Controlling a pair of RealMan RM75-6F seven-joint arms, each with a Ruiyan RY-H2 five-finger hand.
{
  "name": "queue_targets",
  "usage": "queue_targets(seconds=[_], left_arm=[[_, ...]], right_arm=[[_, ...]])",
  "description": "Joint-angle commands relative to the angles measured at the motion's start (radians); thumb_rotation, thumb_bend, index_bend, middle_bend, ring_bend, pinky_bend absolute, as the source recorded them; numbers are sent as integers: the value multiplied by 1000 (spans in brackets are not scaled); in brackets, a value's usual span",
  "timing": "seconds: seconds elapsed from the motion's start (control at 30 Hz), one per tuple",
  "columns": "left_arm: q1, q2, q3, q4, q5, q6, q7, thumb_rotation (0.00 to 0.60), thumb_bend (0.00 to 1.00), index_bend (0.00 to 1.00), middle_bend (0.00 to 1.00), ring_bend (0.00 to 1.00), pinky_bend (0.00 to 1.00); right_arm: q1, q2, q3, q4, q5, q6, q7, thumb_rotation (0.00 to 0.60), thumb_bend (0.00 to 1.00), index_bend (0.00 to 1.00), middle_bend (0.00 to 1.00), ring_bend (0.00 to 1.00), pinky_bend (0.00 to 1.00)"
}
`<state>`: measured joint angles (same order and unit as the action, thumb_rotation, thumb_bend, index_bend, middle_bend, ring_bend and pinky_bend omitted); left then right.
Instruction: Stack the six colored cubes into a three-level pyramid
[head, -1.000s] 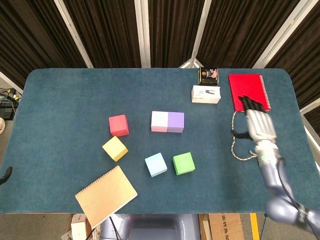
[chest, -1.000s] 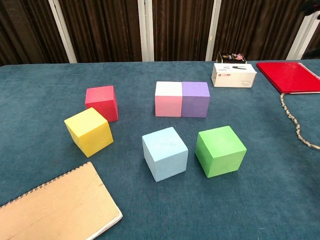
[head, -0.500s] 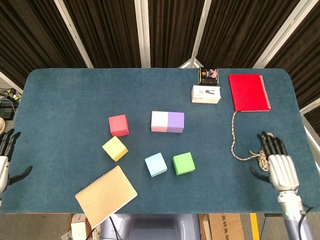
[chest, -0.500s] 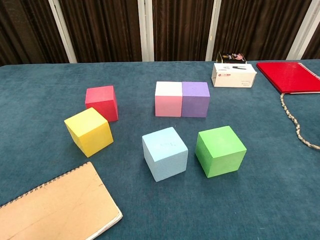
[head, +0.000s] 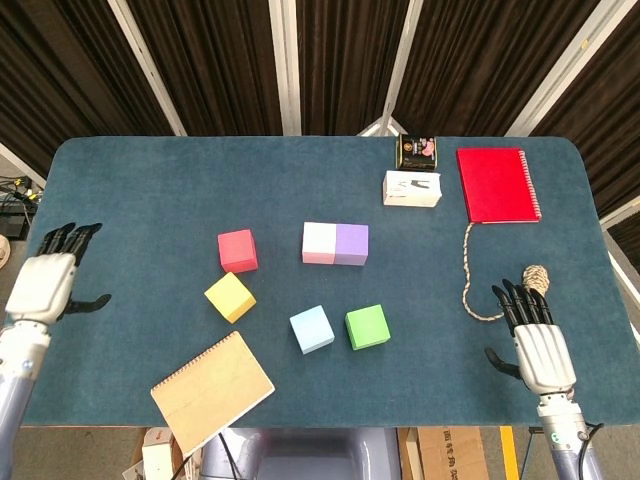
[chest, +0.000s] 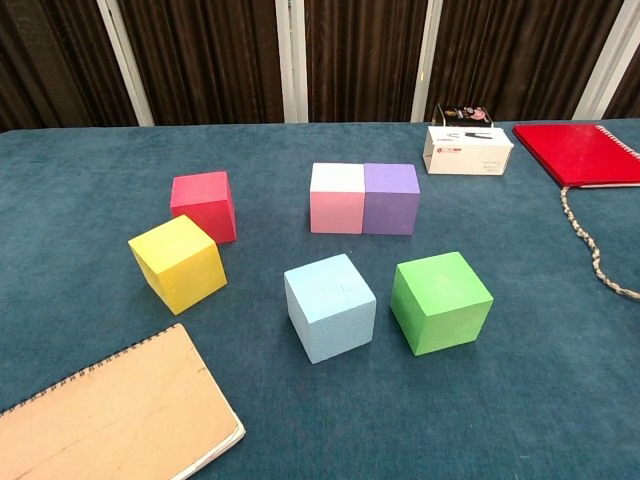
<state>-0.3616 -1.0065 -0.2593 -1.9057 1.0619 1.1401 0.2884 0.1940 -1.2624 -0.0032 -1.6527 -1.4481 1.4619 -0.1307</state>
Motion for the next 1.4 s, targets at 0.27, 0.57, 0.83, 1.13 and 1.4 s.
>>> queue_targets(seconds=[0.27,0.57,0.83,1.13,1.4], left_arm=[[-354,-118,-61,111,-586,-202,276,600,227,98,138,0,44],[-538,-285,-39,258,-811,-149,427,600,227,122,172,0,44],[-607,-413,-22,361,-808,-168,429,600,227,133,190,0,44],[-644,-493,-11,423,-811,-140,435,600,227,109,189,0,44],[-662,-527,-18,446,-804,-129,433,600,241,124,198,0,44]], right_arm=[[-2,1,23,-7,46,-39,-12,600,268,0,0,0,0],[-5,1,42,-6,74,-63,-9,600,268,0,0,0,0],[-10,2,58,-7,99,-76,-7,600,268,0,0,0,0],[-13,5,68,-10,110,-90,3,600,269,0,0,0,0],[-16,4,78,-7,118,-94,10,600,268,0,0,0,0]])
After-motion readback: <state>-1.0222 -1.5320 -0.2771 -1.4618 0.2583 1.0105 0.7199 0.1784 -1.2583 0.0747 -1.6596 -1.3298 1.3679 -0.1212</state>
